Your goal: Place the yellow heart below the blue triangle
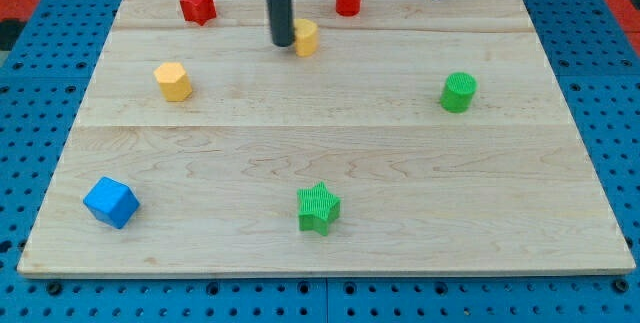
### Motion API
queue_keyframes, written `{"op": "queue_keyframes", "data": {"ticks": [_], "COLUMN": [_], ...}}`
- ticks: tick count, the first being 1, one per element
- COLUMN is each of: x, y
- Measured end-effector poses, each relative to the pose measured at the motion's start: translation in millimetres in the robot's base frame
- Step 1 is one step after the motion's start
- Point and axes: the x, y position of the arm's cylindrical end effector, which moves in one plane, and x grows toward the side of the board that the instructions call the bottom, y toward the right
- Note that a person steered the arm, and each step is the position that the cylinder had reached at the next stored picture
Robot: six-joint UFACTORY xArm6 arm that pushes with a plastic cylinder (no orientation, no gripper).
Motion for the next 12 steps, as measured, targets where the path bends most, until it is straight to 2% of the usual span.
{"op": "queue_keyframes", "data": {"ticks": [2, 3, 4, 6, 7, 8, 9, 12], "x": [1, -5, -31, -33, -10, -12, -39, -40], "y": [107, 122, 136, 191, 173, 138, 136, 171]}}
